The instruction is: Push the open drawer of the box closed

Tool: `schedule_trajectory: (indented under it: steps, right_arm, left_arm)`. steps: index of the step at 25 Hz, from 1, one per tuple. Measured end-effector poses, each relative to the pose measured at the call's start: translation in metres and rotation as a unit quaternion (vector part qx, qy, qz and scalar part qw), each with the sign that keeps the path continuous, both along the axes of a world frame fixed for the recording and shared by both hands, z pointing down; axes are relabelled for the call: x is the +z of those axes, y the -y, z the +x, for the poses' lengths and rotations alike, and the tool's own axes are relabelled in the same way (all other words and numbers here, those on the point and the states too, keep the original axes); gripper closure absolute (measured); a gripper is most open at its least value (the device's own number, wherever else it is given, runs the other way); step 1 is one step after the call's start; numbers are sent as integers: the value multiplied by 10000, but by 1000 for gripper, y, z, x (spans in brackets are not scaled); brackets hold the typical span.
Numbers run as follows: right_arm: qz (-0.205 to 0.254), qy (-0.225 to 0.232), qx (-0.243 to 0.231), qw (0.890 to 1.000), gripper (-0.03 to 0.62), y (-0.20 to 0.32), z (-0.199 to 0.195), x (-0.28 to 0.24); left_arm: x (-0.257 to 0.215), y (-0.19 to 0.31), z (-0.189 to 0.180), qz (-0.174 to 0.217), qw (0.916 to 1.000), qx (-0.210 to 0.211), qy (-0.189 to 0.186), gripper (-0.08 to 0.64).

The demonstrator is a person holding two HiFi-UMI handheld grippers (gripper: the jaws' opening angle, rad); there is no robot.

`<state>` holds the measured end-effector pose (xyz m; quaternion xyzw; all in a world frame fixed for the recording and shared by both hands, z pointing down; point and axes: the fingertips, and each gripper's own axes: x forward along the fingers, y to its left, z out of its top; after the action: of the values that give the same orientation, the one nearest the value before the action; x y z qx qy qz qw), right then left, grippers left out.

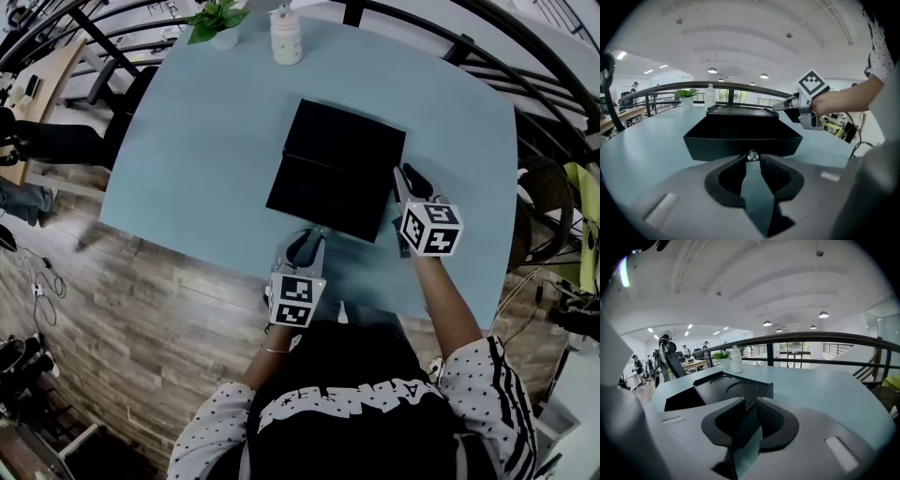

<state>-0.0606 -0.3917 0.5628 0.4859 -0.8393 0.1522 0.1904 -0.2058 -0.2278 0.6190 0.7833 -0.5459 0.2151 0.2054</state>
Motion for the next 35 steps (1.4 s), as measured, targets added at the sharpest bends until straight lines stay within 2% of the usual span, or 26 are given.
schedule_trajectory:
  steps: [7, 11, 17, 35]
  right_arm:
    - [-80, 102, 18, 9999, 518, 8, -1, 3]
    - [-141, 43, -57, 9999, 520, 9, -4, 5]
    - [-170, -71, -37, 9998, 522, 9, -4, 6]
    - [-178, -74, -88, 9998, 523, 7, -5, 6]
  left_arm:
    - [9, 5, 6, -243, 9995, 39, 198, 560]
    - [10, 7, 4, -325, 9993, -37, 179, 560]
    - [13, 12, 5, -408, 9985, -24, 358, 560]
    - [0, 19, 11, -329, 9991, 117, 255, 560]
